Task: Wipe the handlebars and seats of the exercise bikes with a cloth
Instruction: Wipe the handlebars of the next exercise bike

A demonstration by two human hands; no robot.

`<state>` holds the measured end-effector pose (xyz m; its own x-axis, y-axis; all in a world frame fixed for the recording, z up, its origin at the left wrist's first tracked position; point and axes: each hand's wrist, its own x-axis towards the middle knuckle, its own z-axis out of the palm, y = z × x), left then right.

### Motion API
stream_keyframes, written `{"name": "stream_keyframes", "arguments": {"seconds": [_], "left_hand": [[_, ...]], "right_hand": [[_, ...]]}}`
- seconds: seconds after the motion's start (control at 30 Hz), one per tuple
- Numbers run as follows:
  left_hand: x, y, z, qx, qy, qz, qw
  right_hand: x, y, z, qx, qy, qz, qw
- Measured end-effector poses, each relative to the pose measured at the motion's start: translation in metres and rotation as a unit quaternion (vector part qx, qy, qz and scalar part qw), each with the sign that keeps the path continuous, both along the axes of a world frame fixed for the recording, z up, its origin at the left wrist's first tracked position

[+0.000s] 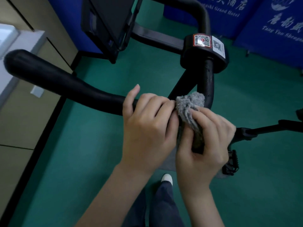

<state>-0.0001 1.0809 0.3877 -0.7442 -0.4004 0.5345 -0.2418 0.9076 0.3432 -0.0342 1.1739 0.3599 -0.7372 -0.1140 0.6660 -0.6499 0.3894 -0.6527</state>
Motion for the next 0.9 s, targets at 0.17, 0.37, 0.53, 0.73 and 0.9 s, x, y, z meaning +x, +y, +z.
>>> {"name": "stream_keyframes", "arguments": {"seconds": [0.17, 0.37, 0.53, 0.73, 0.9], "left_hand": [[-0.002, 0.002, -0.004, -0.009, 0.017, 0.019, 1.0], [-0.004, 0.008, -0.006, -0.004, 0.029, 0.042, 0.999], [-0.006, 0.012, -0.006, 0.004, 0.032, 0.059, 0.998], [-0.006, 0.012, -0.006, 0.01, 0.045, 0.068, 0.997], [-0.007, 0.011, -0.005, 0.012, 0.045, 0.069, 0.997]], "right_hand": [[-0.027, 0.014, 0.011, 0.051, 0.009, 0.058, 0.997], [-0.059, 0.029, 0.017, 0.056, -0.031, 0.112, 0.992], [-0.086, 0.033, 0.027, 0.097, -0.026, 0.164, 0.981], [-0.101, 0.032, 0.043, 0.157, -0.051, 0.251, 0.954], [-0.12, 0.019, 0.058, 0.244, -0.051, 0.305, 0.919]]}}
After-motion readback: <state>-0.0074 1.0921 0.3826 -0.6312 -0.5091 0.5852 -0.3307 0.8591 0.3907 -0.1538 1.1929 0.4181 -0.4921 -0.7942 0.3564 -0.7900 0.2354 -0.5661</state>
